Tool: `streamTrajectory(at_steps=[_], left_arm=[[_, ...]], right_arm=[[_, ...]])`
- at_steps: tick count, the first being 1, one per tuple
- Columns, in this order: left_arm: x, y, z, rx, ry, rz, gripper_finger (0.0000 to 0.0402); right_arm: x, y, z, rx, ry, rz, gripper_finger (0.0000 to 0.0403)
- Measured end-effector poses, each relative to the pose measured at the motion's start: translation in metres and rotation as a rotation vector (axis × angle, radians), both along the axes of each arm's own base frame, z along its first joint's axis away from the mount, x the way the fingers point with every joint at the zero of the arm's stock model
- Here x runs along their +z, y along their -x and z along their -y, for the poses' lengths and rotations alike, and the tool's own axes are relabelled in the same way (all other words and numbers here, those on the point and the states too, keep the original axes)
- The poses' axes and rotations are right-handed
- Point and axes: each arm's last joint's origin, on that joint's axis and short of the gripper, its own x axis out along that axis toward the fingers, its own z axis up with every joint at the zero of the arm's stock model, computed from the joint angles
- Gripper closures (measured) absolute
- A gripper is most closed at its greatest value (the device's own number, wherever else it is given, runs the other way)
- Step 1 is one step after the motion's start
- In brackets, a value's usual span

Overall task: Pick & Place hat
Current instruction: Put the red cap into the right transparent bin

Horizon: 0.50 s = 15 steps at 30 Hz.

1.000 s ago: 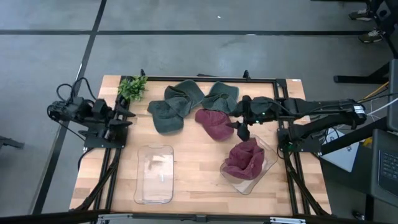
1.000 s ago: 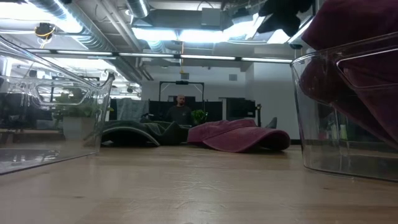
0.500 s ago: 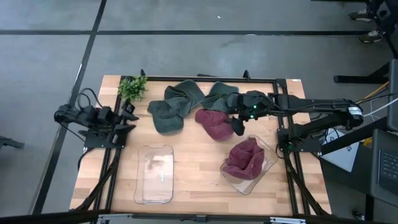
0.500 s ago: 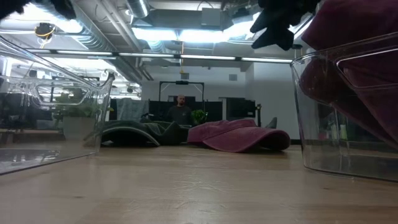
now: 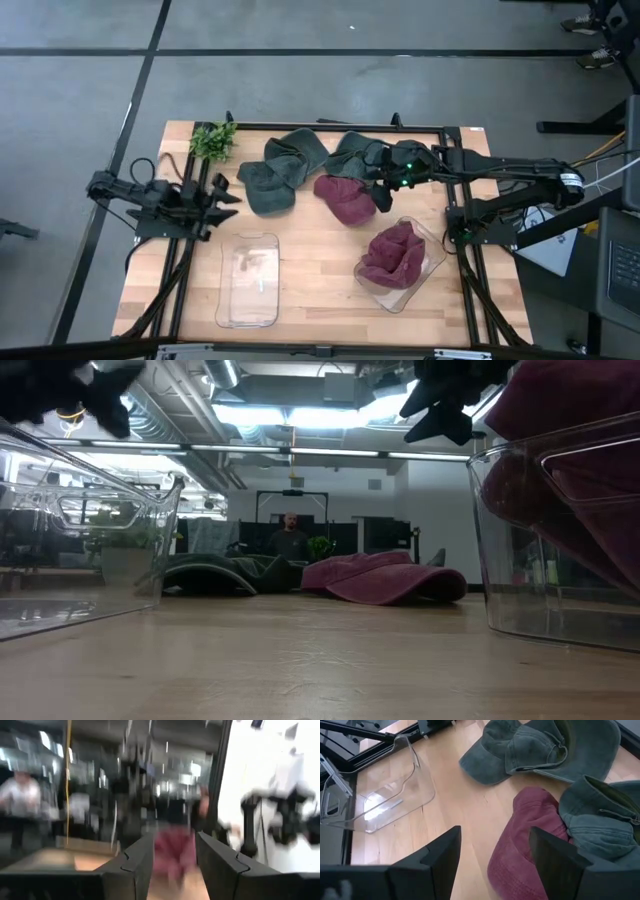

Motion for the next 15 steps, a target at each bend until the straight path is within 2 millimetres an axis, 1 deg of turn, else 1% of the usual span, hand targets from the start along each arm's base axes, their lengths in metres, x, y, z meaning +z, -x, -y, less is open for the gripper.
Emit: streamTrajectory(at_steps=[4, 6, 9, 15], left_arm=[[-0.018, -0.004, 0.002, -0.095, 0.078, -0.199, 0.0258], [-0.024, -0.005, 0.003, -0.135, 0.109, -0.267, 0.0258], [-0.028, -0.005, 0.004, -0.148, 0.107, -0.303, 0.0258], [-0.028, -0.005, 0.003, -0.123, 0.023, -0.292, 0.0258]], right_arm=[[0.0, 0.0, 0.002, -0.004, 0.003, -0.001, 0.0171], [0.0, 0.001, 0.003, -0.01, 0.004, -0.002, 0.0171], [-0.002, 0.002, 0.005, -0.017, 0.003, -0.024, 0.0171], [-0.008, 0.008, 0.005, 0.003, 0.018, -0.116, 0.0171]])
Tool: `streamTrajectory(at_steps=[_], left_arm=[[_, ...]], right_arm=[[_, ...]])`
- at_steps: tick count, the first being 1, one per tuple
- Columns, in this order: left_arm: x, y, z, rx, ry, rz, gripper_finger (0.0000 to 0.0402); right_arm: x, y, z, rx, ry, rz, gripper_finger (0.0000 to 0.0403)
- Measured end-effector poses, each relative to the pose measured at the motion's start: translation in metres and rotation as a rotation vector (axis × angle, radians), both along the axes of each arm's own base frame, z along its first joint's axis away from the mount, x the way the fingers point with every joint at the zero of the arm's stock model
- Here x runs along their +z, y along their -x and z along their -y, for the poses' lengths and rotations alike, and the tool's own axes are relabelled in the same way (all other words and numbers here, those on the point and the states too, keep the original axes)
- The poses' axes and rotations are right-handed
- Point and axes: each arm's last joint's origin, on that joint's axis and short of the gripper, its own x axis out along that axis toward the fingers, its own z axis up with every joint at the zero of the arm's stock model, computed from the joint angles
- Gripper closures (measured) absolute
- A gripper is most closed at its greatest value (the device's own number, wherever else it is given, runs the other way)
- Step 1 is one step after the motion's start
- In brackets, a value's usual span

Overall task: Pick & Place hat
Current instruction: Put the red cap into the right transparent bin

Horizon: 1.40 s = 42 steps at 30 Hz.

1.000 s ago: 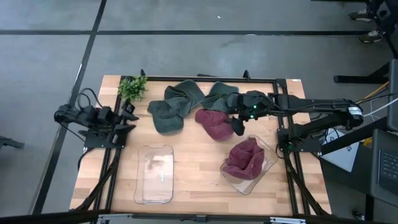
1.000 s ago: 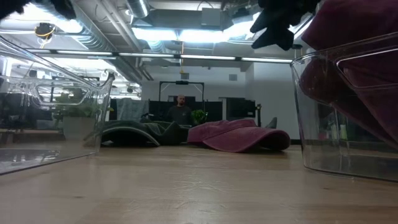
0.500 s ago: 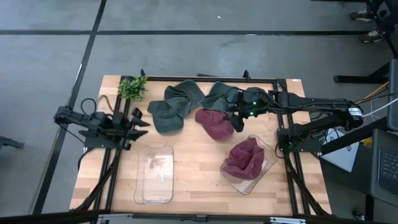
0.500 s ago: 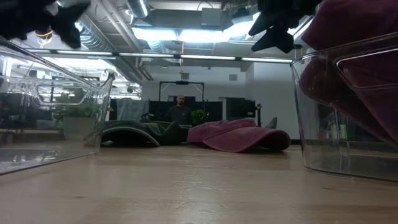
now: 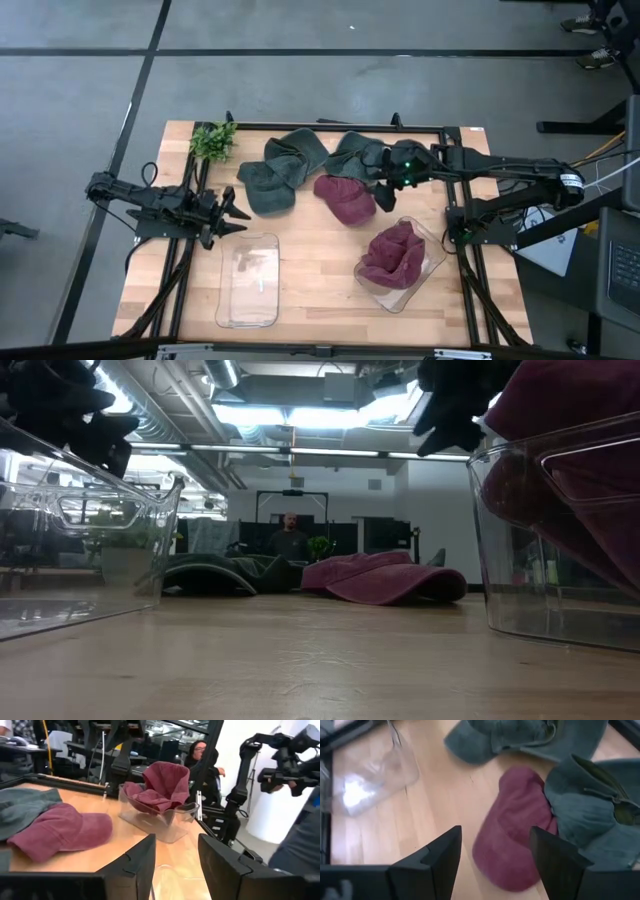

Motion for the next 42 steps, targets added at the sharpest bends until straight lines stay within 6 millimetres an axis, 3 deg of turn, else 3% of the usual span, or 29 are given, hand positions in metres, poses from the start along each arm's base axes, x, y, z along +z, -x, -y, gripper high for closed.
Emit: streamTrajectory(at_steps=[16, 22, 32, 37, 42], left_arm=[[-0.001, 0.0, 0.001, -0.042, -0.094, 0.011, 0.0258], [-0.001, 0.0, 0.001, -0.042, -0.094, 0.011, 0.0258], [-0.001, 0.0, 0.001, -0.042, -0.094, 0.011, 0.0258], [-0.001, 0.0, 0.001, -0.042, -0.094, 0.011, 0.0258], [-0.001, 0.0, 0.001, -0.042, -0.094, 0.011, 0.0258]], right_arm=[[-0.003, 0.003, -0.001, 0.102, 0.054, -0.052, 0.0171], [-0.003, 0.003, -0.002, 0.223, 0.149, -0.061, 0.0171], [-0.004, 0.003, -0.003, 0.249, 0.117, -0.059, 0.0171], [-0.015, -0.006, 0.002, 0.184, 0.051, -0.102, 0.0171], [-0.032, -0.034, 0.013, 0.222, 0.089, -0.154, 0.0171]])
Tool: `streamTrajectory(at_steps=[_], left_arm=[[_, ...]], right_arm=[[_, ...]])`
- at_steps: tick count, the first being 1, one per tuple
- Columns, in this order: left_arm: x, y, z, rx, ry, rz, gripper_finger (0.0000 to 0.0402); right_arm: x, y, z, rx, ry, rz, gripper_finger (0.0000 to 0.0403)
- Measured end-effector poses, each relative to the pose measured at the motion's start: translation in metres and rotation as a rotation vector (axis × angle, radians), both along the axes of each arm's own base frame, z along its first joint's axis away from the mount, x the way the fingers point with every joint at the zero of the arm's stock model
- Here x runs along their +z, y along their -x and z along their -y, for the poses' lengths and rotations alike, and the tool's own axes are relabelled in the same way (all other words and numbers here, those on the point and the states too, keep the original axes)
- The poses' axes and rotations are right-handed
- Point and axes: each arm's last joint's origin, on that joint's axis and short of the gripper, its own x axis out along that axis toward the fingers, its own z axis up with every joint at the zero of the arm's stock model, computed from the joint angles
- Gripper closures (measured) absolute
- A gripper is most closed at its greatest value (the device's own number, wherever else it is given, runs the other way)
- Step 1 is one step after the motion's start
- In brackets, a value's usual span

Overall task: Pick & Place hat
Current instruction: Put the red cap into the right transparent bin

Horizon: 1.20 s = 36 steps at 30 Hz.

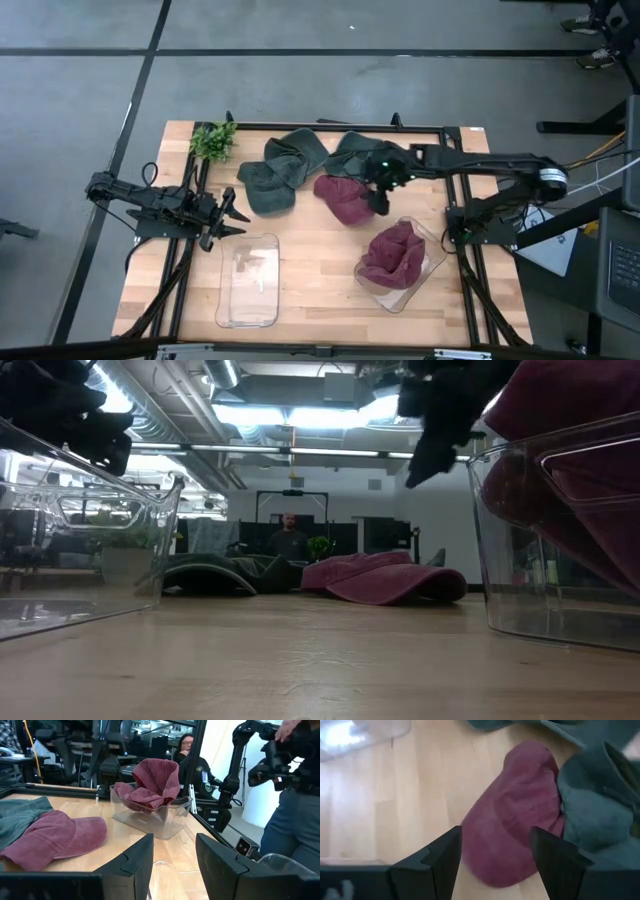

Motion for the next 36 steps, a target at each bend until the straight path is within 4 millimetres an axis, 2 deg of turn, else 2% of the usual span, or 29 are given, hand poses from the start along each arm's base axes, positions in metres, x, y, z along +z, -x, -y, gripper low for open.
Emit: streamTrajectory(at_steps=[7, 13, 23, 36], left_arm=[[0.0, 0.0, 0.0, 0.0, 0.0, 0.0, 0.0258], [0.0, 0.0, 0.0, 0.0, 0.0, 0.0, 0.0258], [0.0, 0.0, 0.0, 0.0, 0.0, 0.0, 0.0258], [0.0, 0.0, 0.0, 0.0, 0.0, 0.0, 0.0258]], right_arm=[[-0.01, -0.042, 0.011, 0.268, 0.22, -0.036, 0.0171], [-0.017, -0.069, 0.026, 0.234, 0.314, -0.101, 0.0171], [-0.032, -0.099, 0.036, 0.247, 0.251, -0.14, 0.0171], [-0.079, -0.114, 0.053, 0.166, 0.153, -0.247, 0.0171]])
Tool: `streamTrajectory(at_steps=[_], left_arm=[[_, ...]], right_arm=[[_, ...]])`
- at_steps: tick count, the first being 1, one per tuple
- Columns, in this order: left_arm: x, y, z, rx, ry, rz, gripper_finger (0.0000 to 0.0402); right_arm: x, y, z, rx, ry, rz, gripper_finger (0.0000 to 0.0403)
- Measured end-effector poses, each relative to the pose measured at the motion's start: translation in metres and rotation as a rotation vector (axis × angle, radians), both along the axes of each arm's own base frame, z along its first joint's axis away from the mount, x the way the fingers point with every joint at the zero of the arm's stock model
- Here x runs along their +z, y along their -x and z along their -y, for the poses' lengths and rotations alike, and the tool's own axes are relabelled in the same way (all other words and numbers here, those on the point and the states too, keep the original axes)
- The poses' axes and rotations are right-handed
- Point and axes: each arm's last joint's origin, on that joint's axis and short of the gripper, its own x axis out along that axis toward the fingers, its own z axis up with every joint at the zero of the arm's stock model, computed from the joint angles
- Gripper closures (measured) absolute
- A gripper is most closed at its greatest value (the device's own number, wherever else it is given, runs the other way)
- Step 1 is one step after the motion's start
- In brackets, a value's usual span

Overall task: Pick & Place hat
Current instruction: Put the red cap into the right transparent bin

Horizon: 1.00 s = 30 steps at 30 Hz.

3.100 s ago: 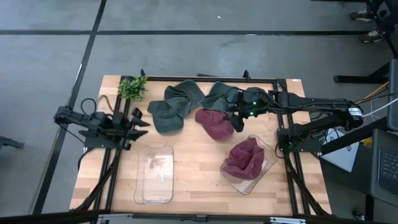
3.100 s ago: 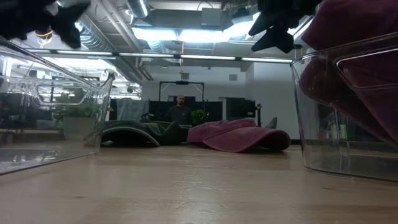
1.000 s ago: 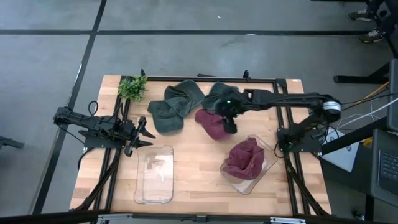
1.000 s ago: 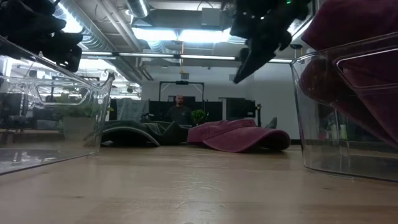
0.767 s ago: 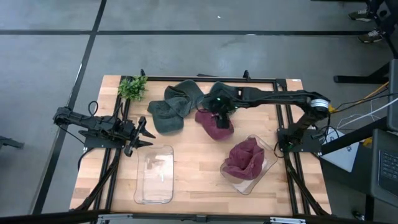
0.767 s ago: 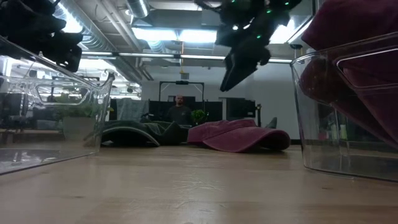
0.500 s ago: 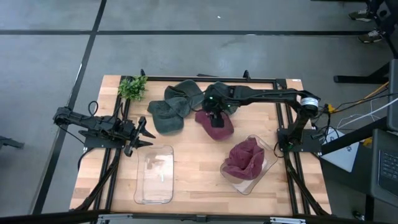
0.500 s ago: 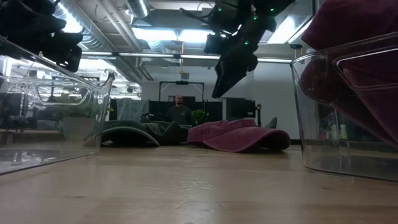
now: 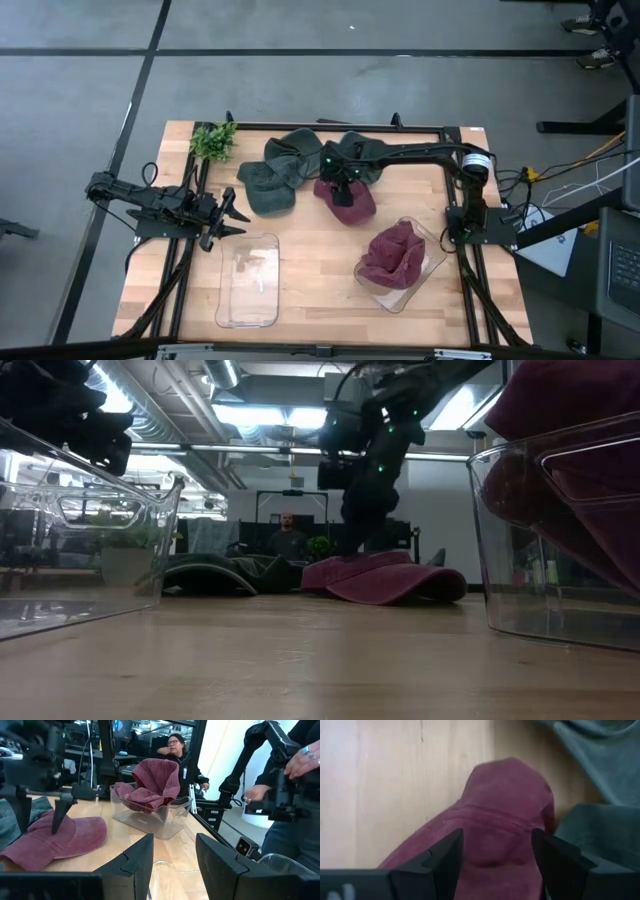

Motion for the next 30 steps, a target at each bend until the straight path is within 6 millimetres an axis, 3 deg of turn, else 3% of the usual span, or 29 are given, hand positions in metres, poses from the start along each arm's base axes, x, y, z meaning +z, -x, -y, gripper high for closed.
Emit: streamTrajectory(at_steps=[8, 20, 30], left_arm=[[0.0, 0.0, 0.0, 0.0, 0.0, 0.0, 0.0258], [0.0, 0.0, 0.0, 0.0, 0.0, 0.0, 0.0258], [0.0, 0.0, 0.0, 0.0, 0.0, 0.0, 0.0258]], right_arm=[[-0.016, -0.004, 0.002, -0.011, -0.059, -0.025, 0.0177], [-0.019, -0.004, 0.002, -0.057, -0.081, -0.031, 0.0301], [-0.019, -0.004, 0.001, -0.048, -0.104, -0.026, 0.0329]])
